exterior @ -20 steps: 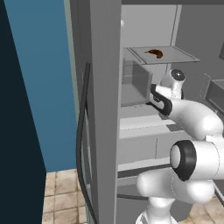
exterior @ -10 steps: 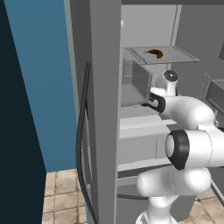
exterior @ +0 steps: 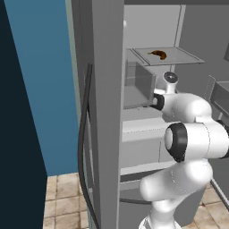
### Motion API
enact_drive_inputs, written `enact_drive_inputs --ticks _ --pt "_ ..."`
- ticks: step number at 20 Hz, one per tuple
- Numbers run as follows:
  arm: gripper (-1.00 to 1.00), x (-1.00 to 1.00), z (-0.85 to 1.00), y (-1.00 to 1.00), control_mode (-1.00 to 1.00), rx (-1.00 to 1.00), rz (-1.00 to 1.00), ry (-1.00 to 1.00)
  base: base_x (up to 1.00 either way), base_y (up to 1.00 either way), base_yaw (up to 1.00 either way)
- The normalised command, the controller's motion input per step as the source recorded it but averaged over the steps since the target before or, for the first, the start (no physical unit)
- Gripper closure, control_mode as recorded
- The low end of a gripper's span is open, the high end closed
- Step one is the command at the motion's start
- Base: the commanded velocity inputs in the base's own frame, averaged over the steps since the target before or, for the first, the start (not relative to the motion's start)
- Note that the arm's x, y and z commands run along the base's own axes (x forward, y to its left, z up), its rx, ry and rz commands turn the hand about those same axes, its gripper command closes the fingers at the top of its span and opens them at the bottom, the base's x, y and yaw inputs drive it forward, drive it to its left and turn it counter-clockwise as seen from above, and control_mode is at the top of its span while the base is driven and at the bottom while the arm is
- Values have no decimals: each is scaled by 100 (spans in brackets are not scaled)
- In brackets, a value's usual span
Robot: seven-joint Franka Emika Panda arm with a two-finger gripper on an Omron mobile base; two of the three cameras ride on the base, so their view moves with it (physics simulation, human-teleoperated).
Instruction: Pick up both bananas from the fridge and place them inside the tupperware on the counter.
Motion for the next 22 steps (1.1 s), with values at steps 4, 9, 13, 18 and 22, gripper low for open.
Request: enact_drive_inputs --ticks 4,9,13,18,22 --pt "-100 29 -10 0 -100 0 0 0 0 0 0" --pt "-100 30 -13 0 -100 0 0 0 0 0 0" --pt "-100 30 -16 0 -100 0 0 0 0 0 0" --pt "-100 32 -17 0 -100 0 0 0 0 0 0" --pt "-100 34 -14 0 -100 0 0 0 0 0 0"
